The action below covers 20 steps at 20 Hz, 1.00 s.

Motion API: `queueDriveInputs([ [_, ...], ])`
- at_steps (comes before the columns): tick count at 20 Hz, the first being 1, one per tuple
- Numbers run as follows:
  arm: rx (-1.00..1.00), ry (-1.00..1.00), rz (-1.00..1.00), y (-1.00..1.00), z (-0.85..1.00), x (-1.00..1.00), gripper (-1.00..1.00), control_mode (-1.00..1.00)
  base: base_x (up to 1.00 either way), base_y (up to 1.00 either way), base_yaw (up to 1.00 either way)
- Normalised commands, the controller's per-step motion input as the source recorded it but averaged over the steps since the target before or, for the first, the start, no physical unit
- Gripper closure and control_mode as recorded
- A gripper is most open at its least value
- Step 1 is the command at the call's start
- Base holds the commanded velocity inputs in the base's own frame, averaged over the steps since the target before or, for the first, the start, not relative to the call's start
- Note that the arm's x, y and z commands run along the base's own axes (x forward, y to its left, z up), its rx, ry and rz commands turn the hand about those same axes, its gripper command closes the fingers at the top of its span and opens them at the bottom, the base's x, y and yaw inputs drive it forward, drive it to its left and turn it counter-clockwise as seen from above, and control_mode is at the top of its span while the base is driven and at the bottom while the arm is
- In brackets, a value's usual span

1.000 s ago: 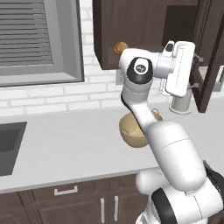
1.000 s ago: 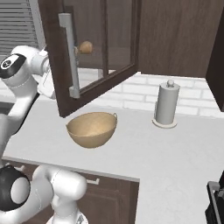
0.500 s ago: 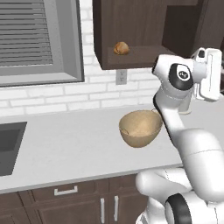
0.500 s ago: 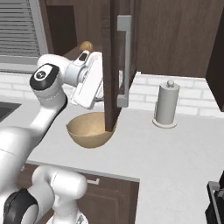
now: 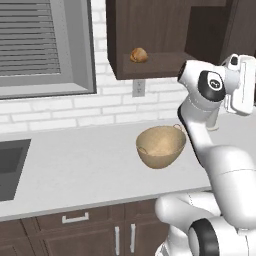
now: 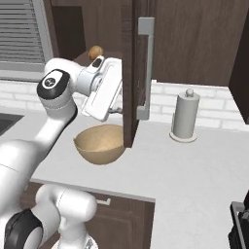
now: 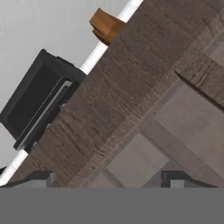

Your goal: Open the cabinet, pick up the bread from the cabinet and place it in the basket. Then move the basket to the dining counter.

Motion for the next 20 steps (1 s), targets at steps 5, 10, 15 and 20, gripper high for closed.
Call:
queueDriveInputs([
  [5,0.15,0.03,-0.06,0.47,-0.19,0.28,-1.00,-1.00,0.00,0.00,0.00],
  [10,0.21,-0.10,-0.11,0.97,-0.02,0.54,-1.00,-1.00,0.00,0.00,0.00],
  [15,0.33,-0.26,-0.12,0.68,-0.06,0.77,-1.00,-1.00,0.00,0.00,0.00],
  [20,0.55,-0.57,-0.03,0.72,-0.13,0.42,-1.00,-1.00,0.00,0.00,0.00],
])
